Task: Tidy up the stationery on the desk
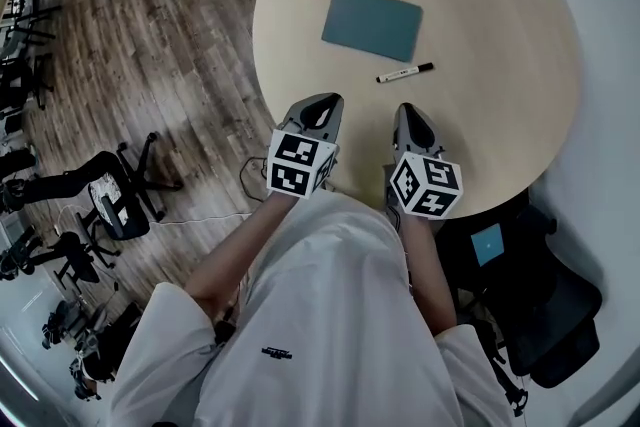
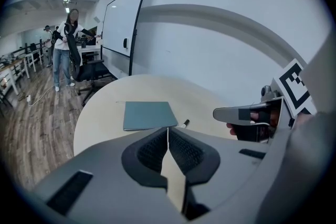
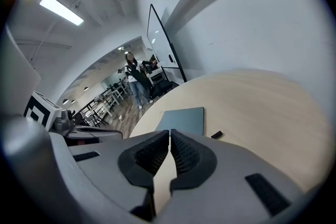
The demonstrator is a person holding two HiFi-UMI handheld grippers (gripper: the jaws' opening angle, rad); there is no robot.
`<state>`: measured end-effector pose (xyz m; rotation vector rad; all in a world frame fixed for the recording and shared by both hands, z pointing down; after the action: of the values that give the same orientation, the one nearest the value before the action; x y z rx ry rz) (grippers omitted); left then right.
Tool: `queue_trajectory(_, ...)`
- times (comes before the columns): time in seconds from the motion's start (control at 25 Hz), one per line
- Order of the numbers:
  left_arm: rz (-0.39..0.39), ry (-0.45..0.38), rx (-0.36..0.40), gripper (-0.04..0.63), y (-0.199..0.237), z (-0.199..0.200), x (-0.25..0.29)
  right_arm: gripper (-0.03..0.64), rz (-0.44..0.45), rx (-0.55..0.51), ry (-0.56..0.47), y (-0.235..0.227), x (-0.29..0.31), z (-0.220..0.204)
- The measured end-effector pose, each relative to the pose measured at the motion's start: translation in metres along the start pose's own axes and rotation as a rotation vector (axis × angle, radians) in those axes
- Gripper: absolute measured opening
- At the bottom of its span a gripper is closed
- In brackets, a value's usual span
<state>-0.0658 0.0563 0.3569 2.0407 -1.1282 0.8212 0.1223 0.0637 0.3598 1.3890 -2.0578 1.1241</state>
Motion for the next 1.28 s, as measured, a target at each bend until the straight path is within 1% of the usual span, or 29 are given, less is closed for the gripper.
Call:
queue_trajectory(0.12,0.004,0.002,0.002,0.023,0.010,0.006,0.017,0.035,-0.011,-0.003,0.004,-0.007,0.015,0.005)
queue_trajectory(0.44,0.043,-0.001,-0.002,0.026,0.045,0.016,0.062,0.037,-0.001,-0.042,0.037,-0.020,0.062,0.014)
queue_trajectory(0.48,0.036,0.003,-0.004,0.057,0.049,0.017,0.069,0.037,-0.001,-0.038,0.046,-0.023,0.068,0.015)
queue_trajectory(0.52,0.023,0.011,-0.009,0.131,0.053,0.018,0.076,0.037,-0.004,-0.035,0.055,-0.025,0.075,0.016)
queue_trajectory(0.56,0.010,0.021,-0.013,0.165,0.057,0.019,0.083,0.040,-0.007,-0.032,0.062,-0.027,0.081,0.017)
queue_trajectory(0.6,0.001,0.030,-0.013,0.172,0.061,0.020,0.089,0.061,-0.008,-0.032,0.069,-0.029,0.087,0.019)
queue_trajectory(0.64,-0.004,0.037,-0.008,0.181,0.065,0.022,0.096,0.140,-0.005,-0.032,0.077,-0.031,0.093,0.021)
queue_trajectory(0.68,-0.005,0.040,0.001,0.186,0.068,0.024,0.101,0.169,-0.002,-0.031,0.084,-0.032,0.098,0.023)
queue_trajectory(0.72,-0.005,0.042,0.014,0.190,0.072,0.027,0.106,0.169,-0.001,-0.029,0.090,-0.034,0.104,0.024)
queue_trajectory(0.8,-0.005,0.043,0.049,0.193,0.078,0.035,0.114,0.169,-0.007,-0.028,0.095,-0.035,0.112,0.027)
queue_trajectory(0.92,-0.023,0.054,0.138,0.193,0.086,0.051,0.125,0.169,-0.017,-0.023,0.090,-0.035,0.120,0.028)
queue_trajectory(1.16,-0.090,0.141,0.315,0.193,0.104,0.081,0.152,0.169,-0.016,0.006,0.100,-0.022,0.136,0.024)
queue_trajectory(1.28,-0.123,0.172,0.418,0.195,0.106,0.094,0.163,0.169,-0.010,0.013,0.106,-0.018,0.140,0.022)
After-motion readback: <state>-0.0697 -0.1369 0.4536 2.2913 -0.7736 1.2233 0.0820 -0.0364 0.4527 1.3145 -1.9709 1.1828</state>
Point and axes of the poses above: the fingertips, and each gripper's own axes: x forward along the fingers, y to its left, z out of its top, the point moved 8 cm from there along -x, backward along the fingers, and after that the axes turned 9 degrees about y, right-handed, at the moved point
